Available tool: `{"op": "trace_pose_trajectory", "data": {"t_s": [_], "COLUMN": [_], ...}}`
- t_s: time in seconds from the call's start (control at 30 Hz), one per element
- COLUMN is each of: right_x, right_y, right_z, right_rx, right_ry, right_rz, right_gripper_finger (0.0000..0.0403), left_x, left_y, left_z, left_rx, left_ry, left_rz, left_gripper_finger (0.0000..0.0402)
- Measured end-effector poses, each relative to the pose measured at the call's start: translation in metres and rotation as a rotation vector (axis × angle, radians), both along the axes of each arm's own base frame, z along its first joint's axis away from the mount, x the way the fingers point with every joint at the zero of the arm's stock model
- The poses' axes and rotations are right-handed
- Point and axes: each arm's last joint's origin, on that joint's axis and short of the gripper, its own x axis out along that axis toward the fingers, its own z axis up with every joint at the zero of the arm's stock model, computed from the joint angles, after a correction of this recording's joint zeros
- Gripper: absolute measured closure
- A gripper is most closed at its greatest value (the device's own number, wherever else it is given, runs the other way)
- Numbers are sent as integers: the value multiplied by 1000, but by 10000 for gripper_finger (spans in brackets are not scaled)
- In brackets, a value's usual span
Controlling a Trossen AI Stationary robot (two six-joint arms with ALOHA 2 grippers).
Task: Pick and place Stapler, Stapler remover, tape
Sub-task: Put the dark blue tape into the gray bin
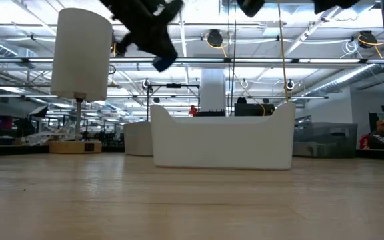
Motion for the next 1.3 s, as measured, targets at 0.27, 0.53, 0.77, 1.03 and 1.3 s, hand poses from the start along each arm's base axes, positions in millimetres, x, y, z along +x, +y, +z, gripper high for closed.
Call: {"op": "trace_pose_trajectory", "data": {"t_s": [0.27, 0.53, 0.77, 1.03, 1.3], "right_x": [-50, -89, -111, -119, -119], "right_y": [-4, -10, -13, -13, -13], "right_z": [-2, -20, -37, -46, -46], "right_rx": [-51, -18, 46, 102, 103], "right_ry": [-110, -172, -253, -260, -265], "right_rz": [-17, -192, -218, -209, -208], "right_gripper_finger": [280, 280, 280, 280, 280], "left_x": [47, 70, 79, 74, 77], "left_y": [55, 106, 142, 163, 167], "left_z": [-13, -38, -58, -71, -82], "left_rx": [17, -129, -198, -296, -304], "left_ry": [212, 330, 322, 312, 324], "left_rz": [66, 105, 126, 150, 163], "left_gripper_finger": [369, 369, 369, 369, 369]}}
